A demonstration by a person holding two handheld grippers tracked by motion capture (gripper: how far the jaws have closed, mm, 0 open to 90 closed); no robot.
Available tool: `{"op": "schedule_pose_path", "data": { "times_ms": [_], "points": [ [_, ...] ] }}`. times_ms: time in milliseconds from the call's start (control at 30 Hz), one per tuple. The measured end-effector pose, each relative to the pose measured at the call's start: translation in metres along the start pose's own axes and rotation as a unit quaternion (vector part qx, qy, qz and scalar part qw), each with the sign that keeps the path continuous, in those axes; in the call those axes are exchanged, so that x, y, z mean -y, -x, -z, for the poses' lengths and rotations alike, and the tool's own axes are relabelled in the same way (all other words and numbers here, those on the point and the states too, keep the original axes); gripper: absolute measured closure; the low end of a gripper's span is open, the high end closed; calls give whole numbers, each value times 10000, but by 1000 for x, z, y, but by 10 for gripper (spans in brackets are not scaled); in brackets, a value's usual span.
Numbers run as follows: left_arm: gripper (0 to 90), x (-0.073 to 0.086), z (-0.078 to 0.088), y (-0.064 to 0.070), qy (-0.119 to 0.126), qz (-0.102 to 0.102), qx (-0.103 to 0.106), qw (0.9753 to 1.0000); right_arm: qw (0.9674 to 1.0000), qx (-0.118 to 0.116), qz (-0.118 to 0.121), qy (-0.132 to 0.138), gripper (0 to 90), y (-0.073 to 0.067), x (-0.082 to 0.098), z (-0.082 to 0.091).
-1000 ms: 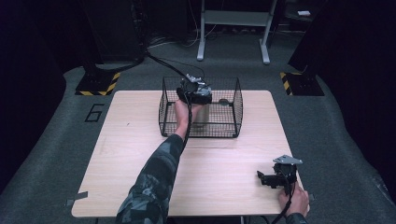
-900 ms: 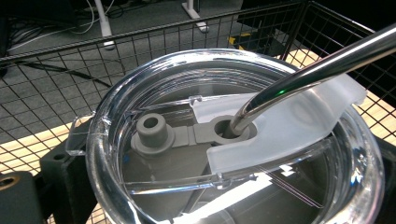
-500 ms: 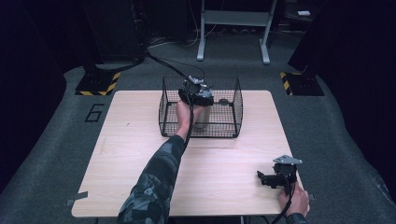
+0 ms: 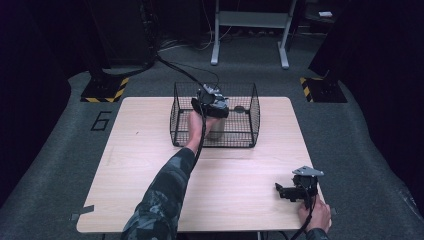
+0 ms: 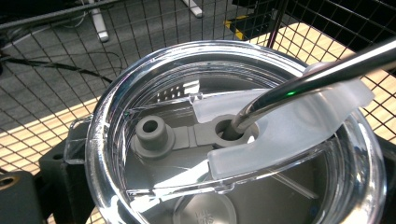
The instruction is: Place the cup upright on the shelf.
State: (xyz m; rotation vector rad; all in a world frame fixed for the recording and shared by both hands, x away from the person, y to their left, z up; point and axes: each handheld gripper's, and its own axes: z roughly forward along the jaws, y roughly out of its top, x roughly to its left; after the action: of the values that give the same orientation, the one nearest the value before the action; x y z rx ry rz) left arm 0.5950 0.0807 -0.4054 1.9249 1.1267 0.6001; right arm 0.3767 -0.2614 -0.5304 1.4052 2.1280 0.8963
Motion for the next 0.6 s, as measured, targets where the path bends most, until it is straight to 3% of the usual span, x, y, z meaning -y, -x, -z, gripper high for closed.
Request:
{"op": "schedule_pose_path", "data": {
  "times_ms": [233, 333, 367, 600],
  "points": [
    [25, -2, 4, -1, -184, -25, 55, 9998, 10000, 0, -15, 3, 0, 0, 0, 0],
    [0, 0, 7, -2, -253, -31, 175, 9995, 10000, -8, -25, -8, 0, 0, 0, 0],
    [0, 0, 9, -3, -363, -152, 209, 9990, 10000, -5, -25, -6, 0, 0, 0, 0],
    [0, -3, 22, -6, -408, -192, 328, 9984, 10000, -7, -17, -5, 0, 0, 0, 0]
  ]
}}
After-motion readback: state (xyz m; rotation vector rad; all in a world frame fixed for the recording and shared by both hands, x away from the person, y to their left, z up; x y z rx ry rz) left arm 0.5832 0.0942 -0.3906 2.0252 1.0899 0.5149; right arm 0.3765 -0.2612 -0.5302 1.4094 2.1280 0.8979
